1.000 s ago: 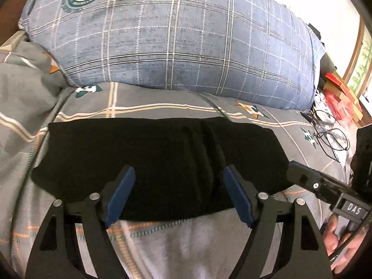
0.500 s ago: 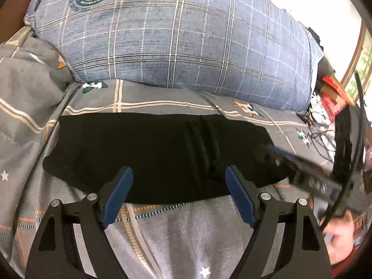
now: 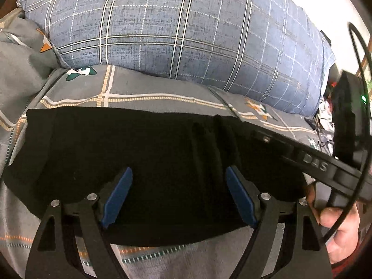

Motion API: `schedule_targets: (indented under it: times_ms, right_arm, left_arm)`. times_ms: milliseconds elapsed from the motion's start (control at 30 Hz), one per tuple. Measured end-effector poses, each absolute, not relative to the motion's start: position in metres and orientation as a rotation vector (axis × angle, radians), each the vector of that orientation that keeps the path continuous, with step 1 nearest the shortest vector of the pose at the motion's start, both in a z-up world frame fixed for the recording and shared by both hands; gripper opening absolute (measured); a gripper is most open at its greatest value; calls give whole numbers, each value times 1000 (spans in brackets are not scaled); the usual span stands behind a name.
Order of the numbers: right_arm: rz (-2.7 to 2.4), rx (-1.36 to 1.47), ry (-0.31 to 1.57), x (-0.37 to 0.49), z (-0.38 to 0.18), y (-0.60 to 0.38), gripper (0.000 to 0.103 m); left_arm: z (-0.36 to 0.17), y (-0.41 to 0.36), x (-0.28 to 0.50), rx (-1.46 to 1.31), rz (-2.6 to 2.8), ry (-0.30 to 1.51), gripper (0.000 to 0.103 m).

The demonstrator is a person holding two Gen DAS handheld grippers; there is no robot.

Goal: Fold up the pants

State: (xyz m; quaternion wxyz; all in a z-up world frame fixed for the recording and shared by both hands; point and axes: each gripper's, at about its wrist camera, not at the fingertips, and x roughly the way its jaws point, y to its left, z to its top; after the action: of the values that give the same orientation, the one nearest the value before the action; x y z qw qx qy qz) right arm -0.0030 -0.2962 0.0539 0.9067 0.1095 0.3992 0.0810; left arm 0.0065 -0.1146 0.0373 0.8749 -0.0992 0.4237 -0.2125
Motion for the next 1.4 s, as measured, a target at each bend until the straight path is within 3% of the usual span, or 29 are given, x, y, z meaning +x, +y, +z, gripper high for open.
schedule_targets:
  times_ms: [533, 767, 1400]
  right_arm:
    - [141, 147, 812, -40, 65, -269, 41]
    - [179, 113, 782, -49, 80, -246, 47]
    - [247, 134, 813, -29, 69, -220, 54]
  left_arm:
    - [34, -44, -16, -341, -263, 841, 82]
    - [38, -17, -36, -399, -205, 776, 82]
    - [14, -9, -36, -419, -157, 875, 85]
